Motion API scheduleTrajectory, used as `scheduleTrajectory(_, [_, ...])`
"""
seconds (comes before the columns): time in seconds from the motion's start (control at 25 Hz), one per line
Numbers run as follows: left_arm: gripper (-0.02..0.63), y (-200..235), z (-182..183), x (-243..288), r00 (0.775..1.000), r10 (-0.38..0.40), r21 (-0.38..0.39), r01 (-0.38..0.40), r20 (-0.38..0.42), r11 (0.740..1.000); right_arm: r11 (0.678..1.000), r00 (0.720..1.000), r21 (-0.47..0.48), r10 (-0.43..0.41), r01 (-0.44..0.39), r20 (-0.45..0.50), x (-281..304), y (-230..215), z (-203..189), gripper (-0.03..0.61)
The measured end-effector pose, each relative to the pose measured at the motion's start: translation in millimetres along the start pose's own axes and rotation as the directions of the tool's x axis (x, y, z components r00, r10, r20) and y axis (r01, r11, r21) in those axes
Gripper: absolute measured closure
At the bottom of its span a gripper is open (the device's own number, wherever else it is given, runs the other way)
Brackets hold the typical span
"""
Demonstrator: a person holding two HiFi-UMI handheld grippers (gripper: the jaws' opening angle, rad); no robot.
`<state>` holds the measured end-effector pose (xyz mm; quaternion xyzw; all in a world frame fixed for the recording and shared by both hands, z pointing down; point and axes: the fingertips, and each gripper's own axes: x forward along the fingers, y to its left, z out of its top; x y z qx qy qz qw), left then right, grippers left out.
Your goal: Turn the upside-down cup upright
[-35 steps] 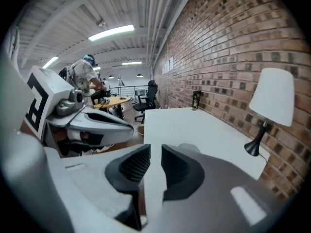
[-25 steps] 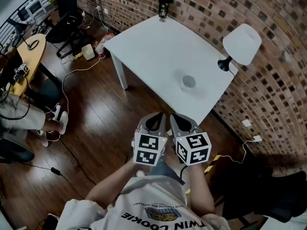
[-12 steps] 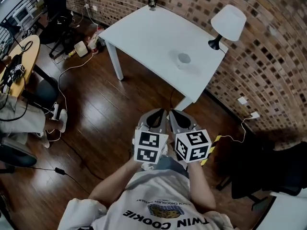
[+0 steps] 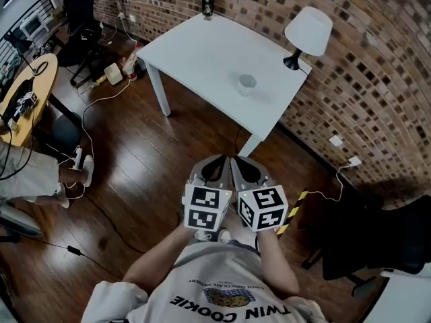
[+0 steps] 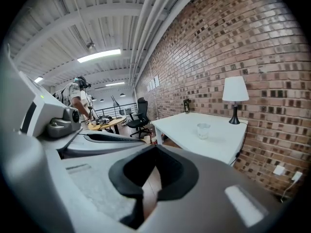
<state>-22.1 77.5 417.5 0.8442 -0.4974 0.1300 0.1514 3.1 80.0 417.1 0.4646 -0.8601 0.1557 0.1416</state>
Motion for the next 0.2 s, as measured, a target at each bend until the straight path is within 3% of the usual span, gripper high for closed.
scheduleTrajectory(0.2, [0.609,-21,2,-2,1.0,0.007,-0.009,-0.007,-0.002,1.0,1.0,1.0,0.017,0.019,-0.019,0.01,-18,-9,-1,0.577])
